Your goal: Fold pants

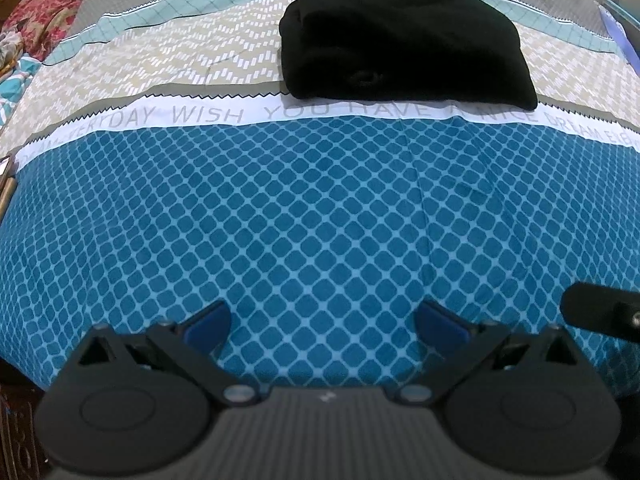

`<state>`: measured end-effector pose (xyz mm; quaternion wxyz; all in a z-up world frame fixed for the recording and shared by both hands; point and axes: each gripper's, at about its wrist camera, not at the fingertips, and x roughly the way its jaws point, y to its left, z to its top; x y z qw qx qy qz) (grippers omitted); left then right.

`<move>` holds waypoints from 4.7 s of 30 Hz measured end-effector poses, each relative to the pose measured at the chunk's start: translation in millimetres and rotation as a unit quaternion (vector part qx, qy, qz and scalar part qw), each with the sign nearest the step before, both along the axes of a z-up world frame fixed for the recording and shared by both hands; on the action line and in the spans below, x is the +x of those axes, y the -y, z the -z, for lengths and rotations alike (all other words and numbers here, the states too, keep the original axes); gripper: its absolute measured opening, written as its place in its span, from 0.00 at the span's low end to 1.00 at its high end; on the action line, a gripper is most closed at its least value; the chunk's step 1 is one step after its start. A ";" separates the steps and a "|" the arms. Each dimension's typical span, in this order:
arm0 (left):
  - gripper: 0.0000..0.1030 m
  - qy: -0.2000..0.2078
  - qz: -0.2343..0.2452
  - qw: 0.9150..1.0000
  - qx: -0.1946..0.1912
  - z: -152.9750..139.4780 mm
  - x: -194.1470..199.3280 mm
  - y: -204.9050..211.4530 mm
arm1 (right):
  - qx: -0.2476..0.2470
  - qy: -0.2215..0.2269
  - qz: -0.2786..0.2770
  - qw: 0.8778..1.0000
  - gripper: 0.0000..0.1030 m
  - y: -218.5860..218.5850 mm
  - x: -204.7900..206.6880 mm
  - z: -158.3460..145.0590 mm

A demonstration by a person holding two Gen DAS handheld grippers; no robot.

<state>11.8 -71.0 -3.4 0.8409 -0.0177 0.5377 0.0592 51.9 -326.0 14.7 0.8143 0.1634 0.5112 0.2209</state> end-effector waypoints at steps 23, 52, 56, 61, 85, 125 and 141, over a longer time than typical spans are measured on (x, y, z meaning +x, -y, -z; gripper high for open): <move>1.00 -0.002 0.007 1.000 -0.010 2.5 5.9 -5.8 | 0.009 0.002 0.004 1.000 1.00 0.4 -2.2 -4.5; 1.00 0.078 -0.041 0.989 0.122 -48.8 -9.2 -1.1 | -0.050 0.166 0.049 0.984 1.00 -0.5 -19.9 -45.1; 1.00 0.076 -0.041 0.988 0.125 -48.4 -10.0 -1.7 | -0.050 0.165 0.049 0.984 1.00 -1.1 -19.1 -44.2; 1.00 0.062 -0.051 0.990 0.118 -46.2 -8.8 -5.6 | -0.049 0.163 0.049 0.984 1.00 0.2 -18.5 -43.7; 1.00 0.066 -0.067 0.988 0.126 -49.6 -7.3 -13.7 | -0.044 0.160 0.053 0.985 1.00 4.6 -16.6 -44.0; 1.00 -0.013 -0.046 0.994 0.097 -29.5 -1.5 -5.4 | -0.034 0.146 0.053 0.987 1.00 14.6 -12.2 -38.9; 1.00 -0.029 -0.033 0.994 0.104 -21.7 -2.7 -3.6 | -0.033 0.138 0.053 0.988 1.00 16.7 -11.2 -36.5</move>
